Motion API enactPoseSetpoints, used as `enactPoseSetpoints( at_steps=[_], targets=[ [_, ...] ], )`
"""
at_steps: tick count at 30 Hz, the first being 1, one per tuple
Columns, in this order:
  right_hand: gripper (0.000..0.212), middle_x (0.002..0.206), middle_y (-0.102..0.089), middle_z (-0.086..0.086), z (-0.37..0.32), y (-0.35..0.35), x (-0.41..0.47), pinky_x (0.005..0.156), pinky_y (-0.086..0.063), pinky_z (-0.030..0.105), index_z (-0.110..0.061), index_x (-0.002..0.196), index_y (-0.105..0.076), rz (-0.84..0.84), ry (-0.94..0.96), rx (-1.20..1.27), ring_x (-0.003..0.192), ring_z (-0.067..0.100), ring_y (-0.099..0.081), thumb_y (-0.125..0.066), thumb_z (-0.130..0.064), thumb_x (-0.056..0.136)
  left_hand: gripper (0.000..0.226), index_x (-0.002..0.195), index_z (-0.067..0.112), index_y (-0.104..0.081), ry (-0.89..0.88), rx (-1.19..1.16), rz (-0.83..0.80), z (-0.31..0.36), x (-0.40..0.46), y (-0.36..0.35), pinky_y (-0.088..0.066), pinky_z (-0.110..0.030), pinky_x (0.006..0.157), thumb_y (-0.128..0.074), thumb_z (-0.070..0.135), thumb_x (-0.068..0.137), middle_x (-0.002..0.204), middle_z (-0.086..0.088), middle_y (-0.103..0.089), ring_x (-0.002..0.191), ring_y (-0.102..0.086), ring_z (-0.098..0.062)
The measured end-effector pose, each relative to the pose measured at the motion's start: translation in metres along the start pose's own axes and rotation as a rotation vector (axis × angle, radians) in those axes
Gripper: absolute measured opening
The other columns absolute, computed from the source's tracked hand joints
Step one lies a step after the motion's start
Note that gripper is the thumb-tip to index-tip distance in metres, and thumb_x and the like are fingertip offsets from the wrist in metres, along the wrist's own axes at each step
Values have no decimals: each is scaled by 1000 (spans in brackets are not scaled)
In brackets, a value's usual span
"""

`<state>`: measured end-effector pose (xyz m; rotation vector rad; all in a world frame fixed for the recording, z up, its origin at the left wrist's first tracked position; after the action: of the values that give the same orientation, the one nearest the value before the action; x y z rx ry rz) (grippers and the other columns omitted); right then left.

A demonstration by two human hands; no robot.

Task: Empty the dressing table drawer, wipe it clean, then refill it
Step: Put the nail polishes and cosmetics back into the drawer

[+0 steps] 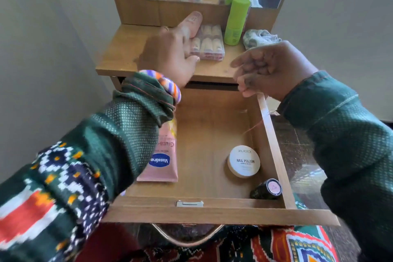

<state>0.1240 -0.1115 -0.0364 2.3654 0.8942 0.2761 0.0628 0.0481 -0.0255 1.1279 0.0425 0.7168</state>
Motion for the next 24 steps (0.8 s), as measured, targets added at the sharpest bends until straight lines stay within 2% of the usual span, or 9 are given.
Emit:
enactPoseSetpoints(
  at_steps=[2,6,8,11,15,18,20,21,24],
  targets=[
    [26,74,-66,7,-4,-4,0,61,-61,29,-5,101,-65,-5,14,-2,57,14,-63,-58,12,82,51,120,9,-55,35,-4,71,-11,23,10,-45,-40,93,-63,40,82,123,-17,-56,114,-53,-34],
    [31,77,-69,13,-1,-13,-1,67,-60,40,-6,102,-65,-35,16,-45,64,23,-65,-55,14,81,65,124,5,-51,104,-16,-24,-20,49,-9,-41,-35,95,-66,48,78,130,-14,-53,119,-51,-30],
    [31,78,-70,16,2,-15,-3,69,-60,39,-4,105,-65,-59,15,-64,66,24,-66,-56,14,81,58,120,6,-54,96,-18,-39,-17,54,-15,-44,-36,92,-63,48,80,127,-13,-56,114,-54,-31],
    [29,73,-67,11,8,-17,-6,66,-61,36,-2,106,-64,-73,-3,-24,65,23,-64,-57,13,82,49,109,5,-64,103,-85,-39,-21,57,-13,-47,-35,89,-53,47,87,114,-12,-65,104,-60,-31],
    [27,74,-65,9,11,-21,-8,64,-58,28,-1,107,-62,-93,-27,23,62,20,-61,-58,11,82,35,114,9,-62,196,-114,-2,-42,52,1,-44,-31,87,-54,32,90,114,-8,-65,105,-60,-27],
    [37,82,-64,1,10,-17,-8,68,-61,37,-9,115,-60,-15,-31,25,66,19,-63,-64,4,81,28,113,11,-65,201,-212,-6,-54,32,21,-42,-25,88,-58,24,90,110,-7,-66,104,-60,-23],
    [51,99,-63,1,11,-10,-6,70,-59,43,-17,127,-53,66,-39,23,71,24,-64,-69,-3,80,24,111,11,-67,163,-297,-80,-59,12,28,-46,-29,91,-60,17,88,103,-9,-67,98,-62,-23],
    [56,107,-62,2,11,-6,-6,70,-58,45,-20,130,-49,90,-44,16,74,28,-65,-70,-6,80,22,109,12,-68,150,-322,-129,-62,0,28,-48,-32,88,-60,14,88,97,-8,-67,92,-61,-21],
    [59,107,-62,5,18,-3,-5,70,-57,45,-15,133,-46,76,-56,1,78,32,-64,-69,-7,80,15,97,17,-69,158,-353,-343,-69,-45,6,-51,-39,76,-66,12,83,87,-8,-66,81,-59,-22]
  ],
)
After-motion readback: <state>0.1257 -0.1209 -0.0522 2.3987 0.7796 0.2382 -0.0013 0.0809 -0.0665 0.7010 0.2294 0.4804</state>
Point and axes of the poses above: each hand's wrist, its own x-axis towards the middle knuckle, its own y-axis out of the back of the hand, z = x × y, the point moved 9 cm from there along x, towards the middle knuckle
